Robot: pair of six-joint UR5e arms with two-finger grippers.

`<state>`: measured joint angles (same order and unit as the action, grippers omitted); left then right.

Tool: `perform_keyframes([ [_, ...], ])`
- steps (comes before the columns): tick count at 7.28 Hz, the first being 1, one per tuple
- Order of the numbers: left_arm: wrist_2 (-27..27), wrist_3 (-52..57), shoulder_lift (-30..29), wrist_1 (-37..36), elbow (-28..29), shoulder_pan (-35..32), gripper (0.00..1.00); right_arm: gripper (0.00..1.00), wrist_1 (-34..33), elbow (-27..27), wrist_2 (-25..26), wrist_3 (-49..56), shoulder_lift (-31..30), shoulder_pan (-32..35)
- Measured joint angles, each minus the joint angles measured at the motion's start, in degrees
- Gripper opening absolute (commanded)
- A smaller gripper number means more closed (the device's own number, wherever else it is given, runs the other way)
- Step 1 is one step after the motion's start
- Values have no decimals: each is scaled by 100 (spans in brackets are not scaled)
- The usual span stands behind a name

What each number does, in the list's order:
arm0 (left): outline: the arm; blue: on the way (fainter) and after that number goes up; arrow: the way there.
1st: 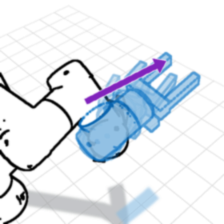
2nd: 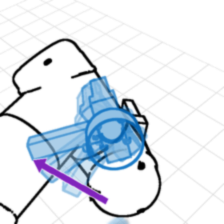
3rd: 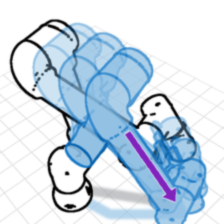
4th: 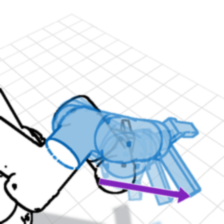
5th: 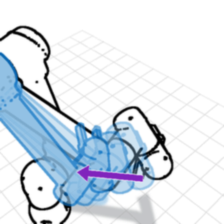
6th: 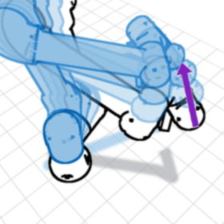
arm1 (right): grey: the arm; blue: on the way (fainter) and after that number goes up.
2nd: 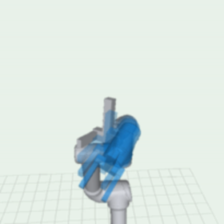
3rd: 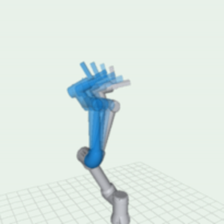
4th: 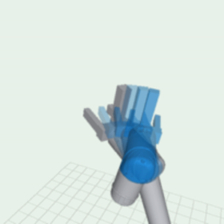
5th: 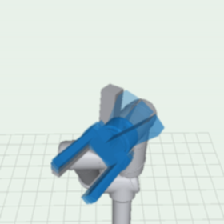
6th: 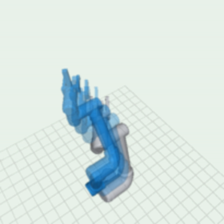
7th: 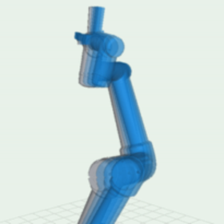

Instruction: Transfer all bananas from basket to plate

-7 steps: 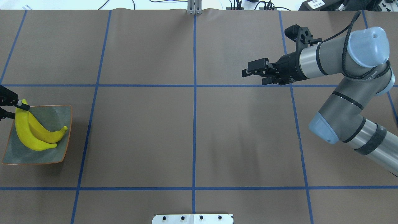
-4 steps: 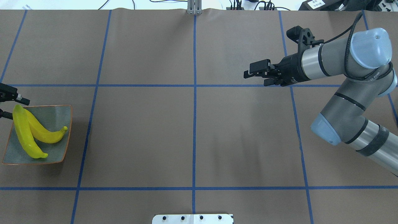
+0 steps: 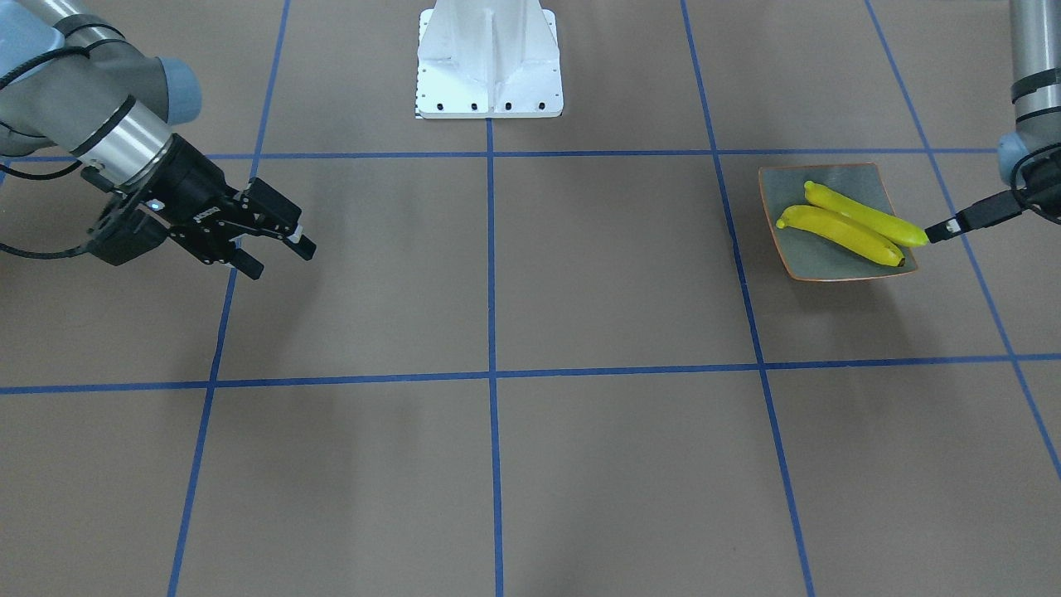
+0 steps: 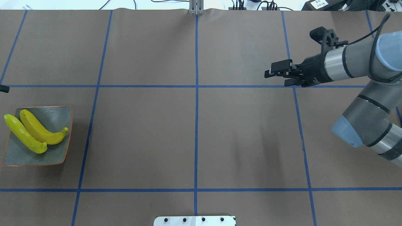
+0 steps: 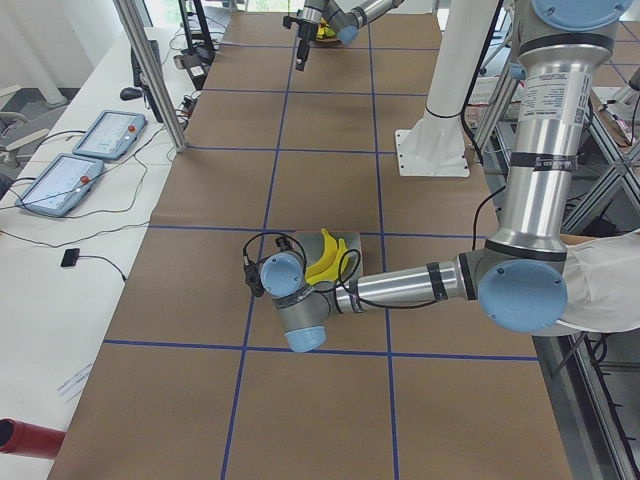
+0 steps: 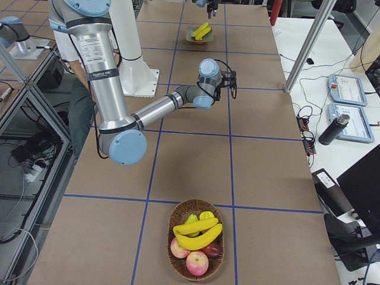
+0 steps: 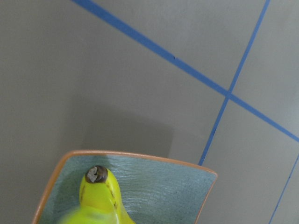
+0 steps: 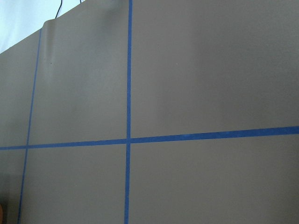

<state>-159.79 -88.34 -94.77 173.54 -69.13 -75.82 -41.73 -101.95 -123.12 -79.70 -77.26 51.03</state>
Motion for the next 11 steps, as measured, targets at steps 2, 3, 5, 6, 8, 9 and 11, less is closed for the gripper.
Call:
perform_keyframes([
  [2,8,252,-34,-32,-9,-270,100,100,74,-14,-73,337,-716,602],
  [3,9,295,-92,-39,-14,-321,100,100,81,117,-211,827,-1009,988],
  [5,12,304,-310,-78,-23,-359,100,100,93,665,-766,2082,-1472,2011],
  [6,48,303,-396,-87,-32,-366,100,100,82,835,-948,2822,-1795,2472],
  [8,338,349,-460,-90,-69,-427,100,100,37,953,-1056,4066,-2467,3153],
  [9,617,512,-445,-87,-104,-505,100,100,19,1019,-1068,4574,-2696,3401],
  [11,1388,1246,-377,-95,-139,-571,100,100,14,1313,-1071,5371,-2846,3723],
])
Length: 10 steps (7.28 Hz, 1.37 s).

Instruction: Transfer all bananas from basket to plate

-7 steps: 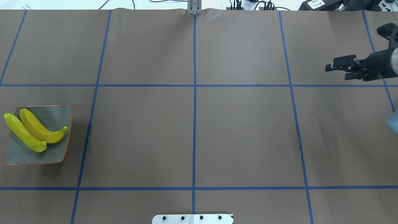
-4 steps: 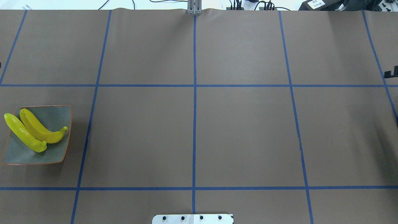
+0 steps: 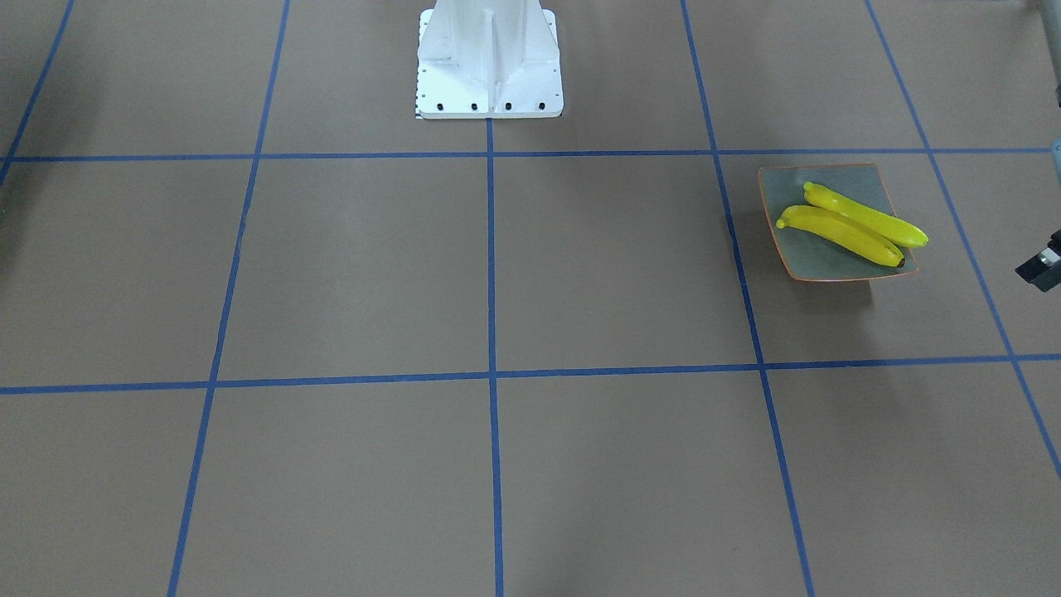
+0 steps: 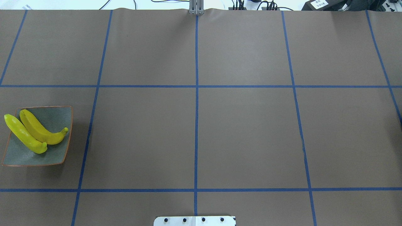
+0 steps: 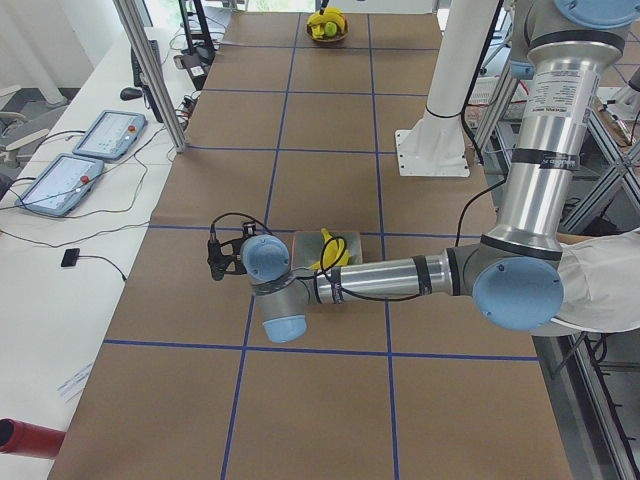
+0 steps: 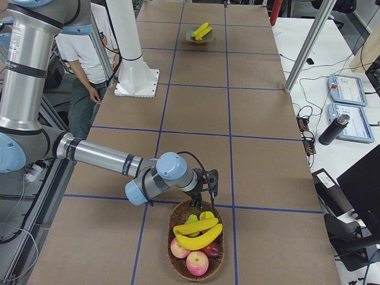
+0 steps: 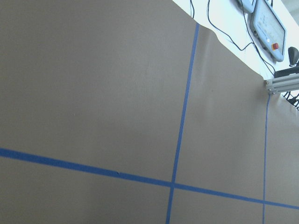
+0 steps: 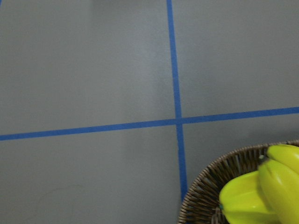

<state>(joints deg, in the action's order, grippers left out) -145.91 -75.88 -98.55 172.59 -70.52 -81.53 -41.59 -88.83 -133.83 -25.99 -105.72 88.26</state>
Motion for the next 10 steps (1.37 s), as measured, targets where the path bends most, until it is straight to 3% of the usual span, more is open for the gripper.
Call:
perform_keyframes([
  [2,729,932,78,-181,-5,7,100,99,4,419,15,787,-10,189],
  [5,912,2464,243,-859,-25,-114,100,94,5,904,52,1470,-6,233],
  [6,914,2598,258,-927,-29,-125,100,74,5,997,73,1578,1,233],
  [7,915,2644,272,-956,-30,-138,100,63,6,1098,84,1688,24,232],
  [9,910,2662,381,-967,-126,-149,100,51,-41,1177,80,1723,138,228],
  [10,908,2656,506,-970,-260,-151,100,33,-145,1181,72,1716,229,228],
])
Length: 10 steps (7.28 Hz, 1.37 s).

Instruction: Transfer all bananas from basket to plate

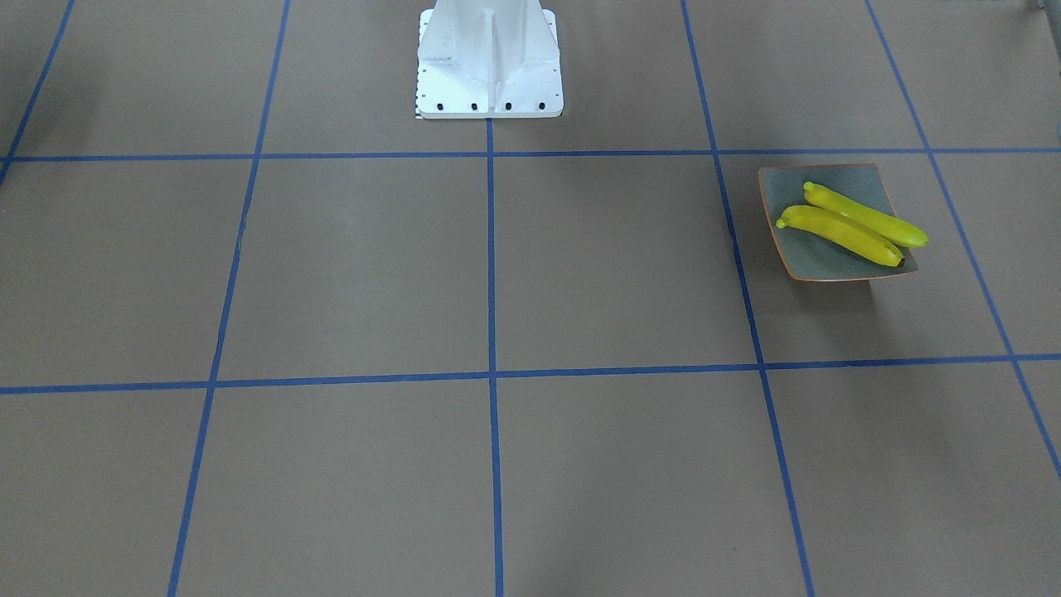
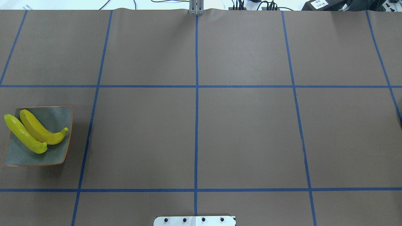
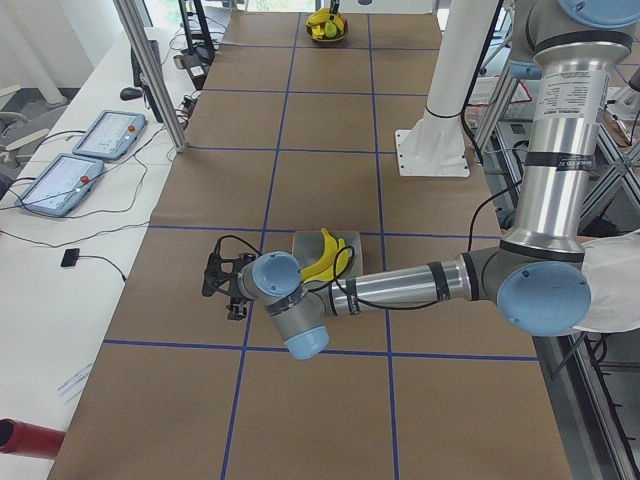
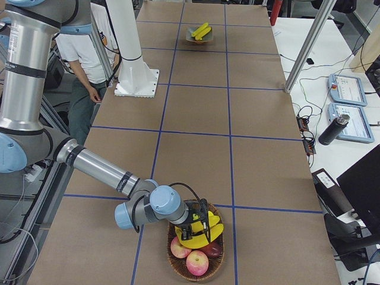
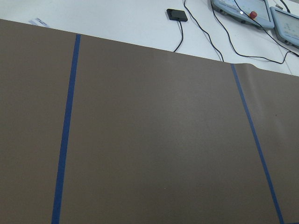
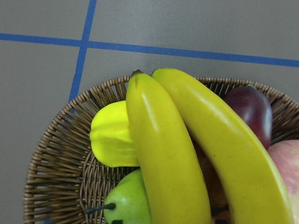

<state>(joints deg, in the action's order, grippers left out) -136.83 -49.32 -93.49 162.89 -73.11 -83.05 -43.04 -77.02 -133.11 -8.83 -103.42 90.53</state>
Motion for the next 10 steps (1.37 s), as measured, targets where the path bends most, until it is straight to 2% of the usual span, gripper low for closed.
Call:
perform_keyframes([
  [1,-3,-17,87,-2,-92,-3,100,29,-85,-1,-12,-5,76,0],
  [2,-7,-36,132,-2,-135,-6,100,29,-127,-10,-20,-12,110,0],
  [4,-12,-52,197,3,-175,-9,100,35,-145,-12,-34,-26,127,-3],
  [5,-16,-56,227,5,-207,-8,100,65,-143,-13,-38,-29,129,-4],
  [6,-16,-59,252,6,-231,-7,100,86,-148,-28,-40,-37,129,-5],
  [7,-13,-60,265,6,-241,-7,100,94,-147,-49,-40,-77,131,-10],
  [10,-12,-60,306,6,-250,-7,100,94,-120,-89,-43,-471,140,-75],
])
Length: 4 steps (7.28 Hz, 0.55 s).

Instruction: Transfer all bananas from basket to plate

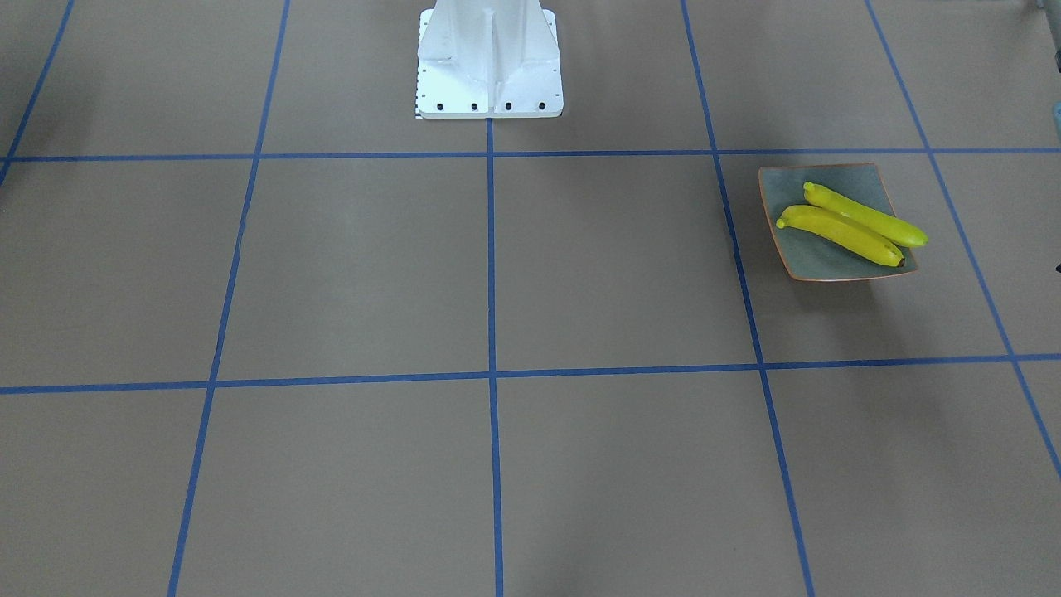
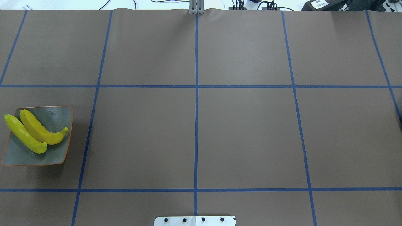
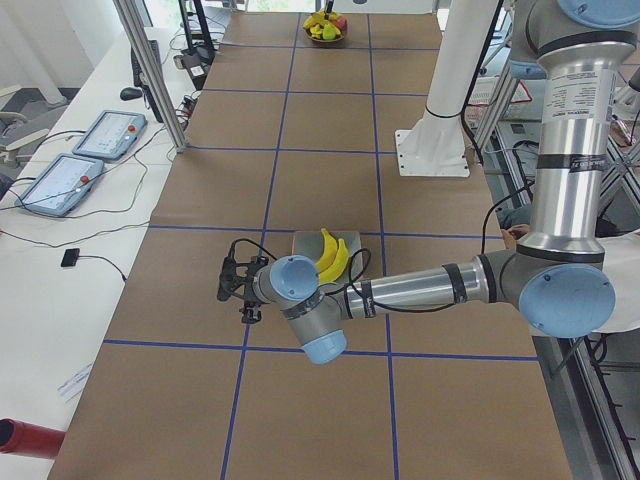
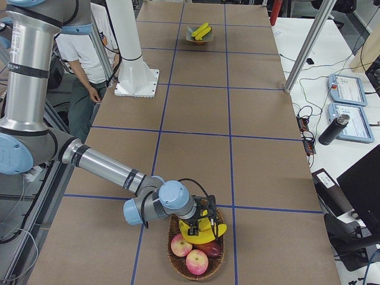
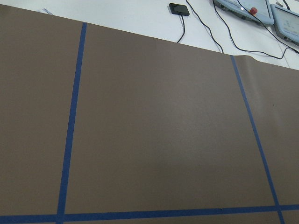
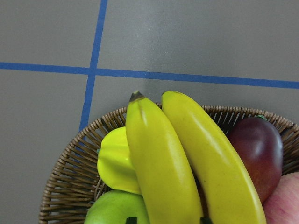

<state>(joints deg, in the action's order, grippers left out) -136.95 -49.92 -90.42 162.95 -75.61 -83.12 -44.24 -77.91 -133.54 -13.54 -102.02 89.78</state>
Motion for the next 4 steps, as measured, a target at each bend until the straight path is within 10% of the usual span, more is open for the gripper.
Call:
perform_keyframes([
  [4,-15,-16,173,-6,-227,-2,100,85,-37,62,114,-66,330,-242],
])
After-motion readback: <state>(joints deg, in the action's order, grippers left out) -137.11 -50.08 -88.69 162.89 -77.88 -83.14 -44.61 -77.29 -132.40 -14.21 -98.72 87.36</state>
